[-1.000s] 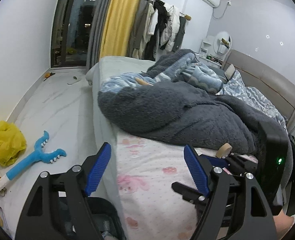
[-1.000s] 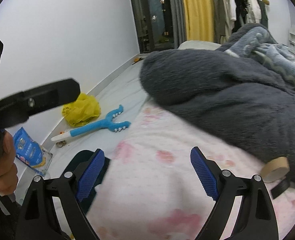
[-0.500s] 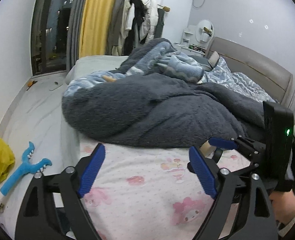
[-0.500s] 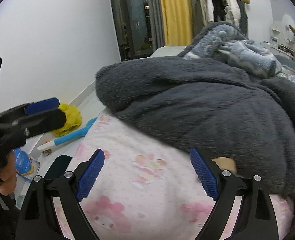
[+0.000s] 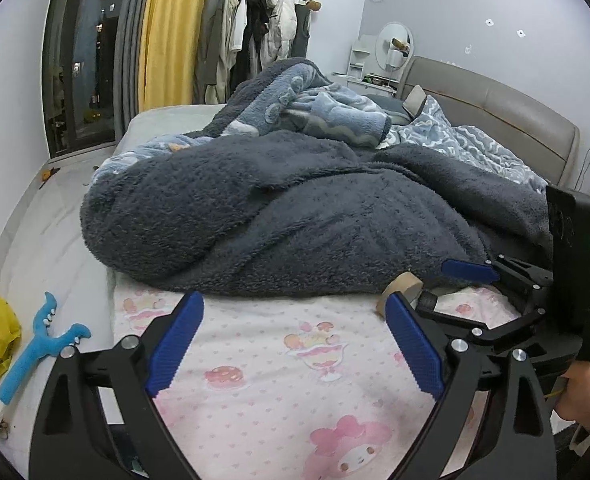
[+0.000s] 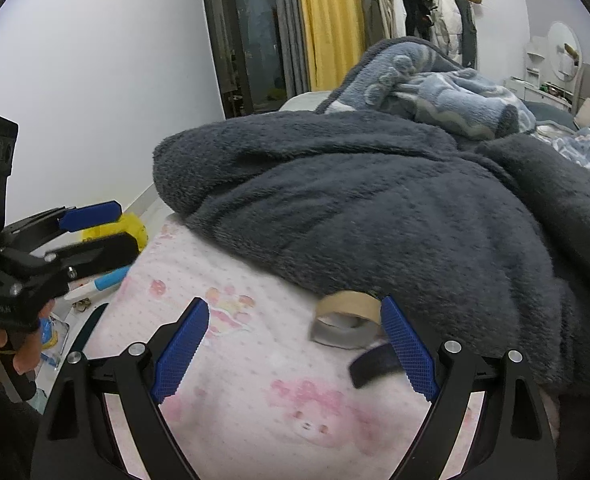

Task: Collect trash
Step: 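Move both tools back toward the tape roll on the bed, then grasp the black strap with the right gripper while the left gripper grasps the brown tape roll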

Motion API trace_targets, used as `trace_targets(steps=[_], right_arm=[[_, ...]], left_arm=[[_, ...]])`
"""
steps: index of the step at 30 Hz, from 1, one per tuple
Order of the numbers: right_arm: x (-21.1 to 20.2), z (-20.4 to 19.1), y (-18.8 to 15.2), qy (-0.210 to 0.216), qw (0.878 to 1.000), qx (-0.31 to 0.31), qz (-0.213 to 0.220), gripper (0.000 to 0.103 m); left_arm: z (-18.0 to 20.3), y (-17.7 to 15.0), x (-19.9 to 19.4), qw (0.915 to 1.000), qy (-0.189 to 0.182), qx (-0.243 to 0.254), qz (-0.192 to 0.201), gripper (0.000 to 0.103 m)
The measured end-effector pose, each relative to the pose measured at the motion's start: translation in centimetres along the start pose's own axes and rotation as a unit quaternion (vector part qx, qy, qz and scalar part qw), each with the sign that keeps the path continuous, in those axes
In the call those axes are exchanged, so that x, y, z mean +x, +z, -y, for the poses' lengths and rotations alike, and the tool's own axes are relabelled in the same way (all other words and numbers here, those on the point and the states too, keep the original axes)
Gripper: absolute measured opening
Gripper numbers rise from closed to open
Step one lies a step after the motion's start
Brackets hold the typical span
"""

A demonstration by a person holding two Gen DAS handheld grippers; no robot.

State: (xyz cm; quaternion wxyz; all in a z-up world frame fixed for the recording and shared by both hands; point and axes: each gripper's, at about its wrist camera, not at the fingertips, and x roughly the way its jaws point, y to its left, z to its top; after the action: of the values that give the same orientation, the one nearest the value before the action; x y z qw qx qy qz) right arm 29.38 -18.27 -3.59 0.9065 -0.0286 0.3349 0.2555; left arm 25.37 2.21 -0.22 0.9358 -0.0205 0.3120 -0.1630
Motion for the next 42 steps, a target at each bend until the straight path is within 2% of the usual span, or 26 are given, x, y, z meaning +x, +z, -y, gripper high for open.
trace_targets(steps=[12,25,28,33,37,42], right_arm=[[0.5,4.2,-2.4,-0.016,0.999,0.014,-0.034,0.089],[2.8,6.9,-3.8,0.002,0.996,0.060,-0.070,0.089],[3.4,7.4,-4.1,0.012,0.995,0.071,-0.076,0.078],[3.8,7.3,-4.2,0.023,0.995,0.060,-0.079,0.068],[3.9,6.9,-4.2,0.030,0.995,0.050,-0.083,0.050],[3.1,7.3,-4.1,0.038,0.995,0.047,-0.080,0.046]], left_arm=[[2.4,0.3,3.1,0.9992,-0.031,0.010,-0.022,0.094],[4.8,0.0,6.1,0.9951,-0.073,0.042,-0.052,0.096],[5.4,-0.1,6.8,0.9938,-0.081,0.047,-0.061,0.097],[5.9,0.0,8.5,0.9934,-0.079,0.040,-0.073,0.096],[6.4,-0.2,9.5,0.9925,-0.081,0.034,-0.085,0.096],[7.3,-0.6,10.4,0.9924,-0.072,0.036,-0.093,0.096]])
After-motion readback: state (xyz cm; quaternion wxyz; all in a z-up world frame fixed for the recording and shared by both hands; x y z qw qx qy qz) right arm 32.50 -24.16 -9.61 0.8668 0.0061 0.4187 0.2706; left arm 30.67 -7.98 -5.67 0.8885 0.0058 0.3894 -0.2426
